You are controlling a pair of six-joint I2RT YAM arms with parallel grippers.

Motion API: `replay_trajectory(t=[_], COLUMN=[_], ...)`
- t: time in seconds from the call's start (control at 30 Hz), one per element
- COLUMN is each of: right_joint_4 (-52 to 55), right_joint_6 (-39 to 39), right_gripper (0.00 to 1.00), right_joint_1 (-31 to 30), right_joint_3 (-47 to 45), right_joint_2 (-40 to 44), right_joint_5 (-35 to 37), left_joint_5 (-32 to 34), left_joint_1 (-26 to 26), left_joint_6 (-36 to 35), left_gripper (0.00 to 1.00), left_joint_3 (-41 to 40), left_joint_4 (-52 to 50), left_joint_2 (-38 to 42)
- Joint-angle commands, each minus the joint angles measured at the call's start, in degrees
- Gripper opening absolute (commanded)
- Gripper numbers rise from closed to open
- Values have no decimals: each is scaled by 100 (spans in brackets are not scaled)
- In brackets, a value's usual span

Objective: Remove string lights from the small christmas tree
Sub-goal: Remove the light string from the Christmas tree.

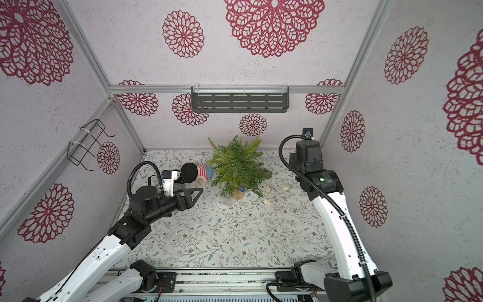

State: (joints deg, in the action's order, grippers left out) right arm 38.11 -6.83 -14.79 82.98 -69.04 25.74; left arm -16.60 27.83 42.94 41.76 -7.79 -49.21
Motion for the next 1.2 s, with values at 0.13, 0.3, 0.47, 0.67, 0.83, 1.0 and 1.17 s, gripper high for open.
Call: replay_trajectory(t=[0.13,0.3,0.47,0.67,0.83,1.0,1.17], right_joint_4=[-666,-1111,-1586,-2124,-2440,-2351,-1973], right_joint_6=[-1016,-1609,-2063,-2505,-2812,-2981,-3065], right_gripper=[0,0,0,0,4,28,48], right_joint_1=[146,275,409,461,475,471,474], right_joint_3=[-1565,-2527,-3253,-3950,-4387,-4501,-4512], right_joint_2=[344,178,32,-119,-225,-176,155], right_joint_5=[-205,-517,-502,-834,-1068,-1076,-1073], left_joint_5=[154,105,93,115,69,69,69], left_joint_1=[30,29,29,29,29,30,29], left_joint_6=[228,290,362,428,442,435,429], left_gripper=[81,81,81,81,81,81,81], left_joint_3=[-271,-283,-287,-335,-309,-292,-282], left_joint_4=[364,445,480,572,613,612,612], left_joint_2=[-27,-180,-238,-305,-435,-484,-518])
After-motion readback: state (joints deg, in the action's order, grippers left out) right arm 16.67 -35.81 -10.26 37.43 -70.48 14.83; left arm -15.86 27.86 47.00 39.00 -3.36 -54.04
